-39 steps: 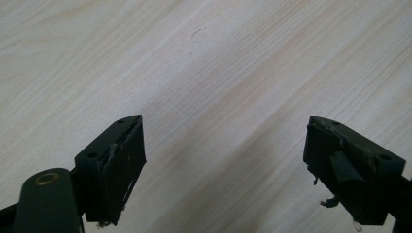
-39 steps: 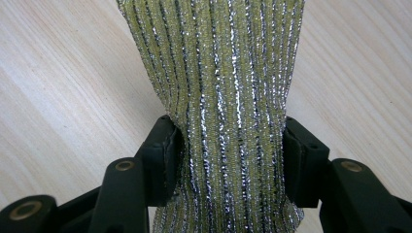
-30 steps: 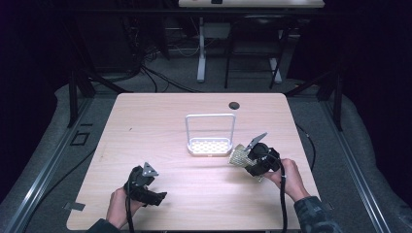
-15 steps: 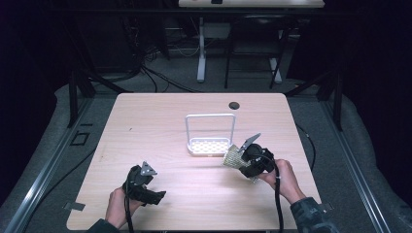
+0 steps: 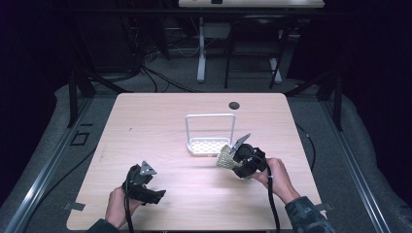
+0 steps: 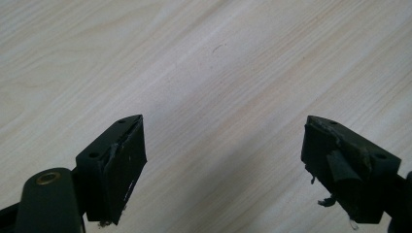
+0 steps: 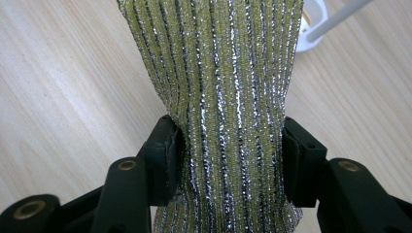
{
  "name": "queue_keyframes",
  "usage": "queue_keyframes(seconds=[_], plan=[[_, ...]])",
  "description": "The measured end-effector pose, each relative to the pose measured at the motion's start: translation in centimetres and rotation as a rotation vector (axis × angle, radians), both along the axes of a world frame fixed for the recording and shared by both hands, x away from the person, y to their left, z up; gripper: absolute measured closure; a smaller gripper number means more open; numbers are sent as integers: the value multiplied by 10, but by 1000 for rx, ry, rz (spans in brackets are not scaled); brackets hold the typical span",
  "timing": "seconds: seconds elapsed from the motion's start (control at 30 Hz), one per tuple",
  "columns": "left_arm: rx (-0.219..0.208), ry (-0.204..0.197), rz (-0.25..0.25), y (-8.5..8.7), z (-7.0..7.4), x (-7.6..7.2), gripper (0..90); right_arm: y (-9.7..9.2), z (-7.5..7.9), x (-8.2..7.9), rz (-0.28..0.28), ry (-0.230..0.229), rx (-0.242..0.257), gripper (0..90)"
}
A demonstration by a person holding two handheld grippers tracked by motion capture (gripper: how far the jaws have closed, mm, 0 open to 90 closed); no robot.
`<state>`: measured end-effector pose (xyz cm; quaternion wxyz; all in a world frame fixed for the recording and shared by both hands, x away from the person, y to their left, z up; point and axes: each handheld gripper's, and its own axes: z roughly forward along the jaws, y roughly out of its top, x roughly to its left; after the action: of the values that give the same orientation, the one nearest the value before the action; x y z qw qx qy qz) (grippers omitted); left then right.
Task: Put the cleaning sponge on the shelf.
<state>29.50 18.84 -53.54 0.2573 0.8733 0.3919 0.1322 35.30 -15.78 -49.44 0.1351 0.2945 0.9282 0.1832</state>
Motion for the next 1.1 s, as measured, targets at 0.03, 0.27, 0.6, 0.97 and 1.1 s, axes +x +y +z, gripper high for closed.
queue_keyframes(seconds=[0.03, 0.27, 0.6, 0.97, 1.1], plan=[[-9, -12, 2, 1, 2, -1, 162, 3, -2, 2, 7, 9, 6, 479], [-10, -14, -2, 0, 1, -1, 162, 14, -5, 8, 25, 3, -5, 478], [-17, -17, -5, 0, 2, -2, 165, 26, -1, 19, 68, -19, -20, 464], [-15, -19, -1, -1, 2, -2, 165, 36, -1, 32, 120, -47, -27, 458], [-15, -14, -5, -2, 1, -1, 165, 40, -1, 38, 123, -67, -34, 457]])
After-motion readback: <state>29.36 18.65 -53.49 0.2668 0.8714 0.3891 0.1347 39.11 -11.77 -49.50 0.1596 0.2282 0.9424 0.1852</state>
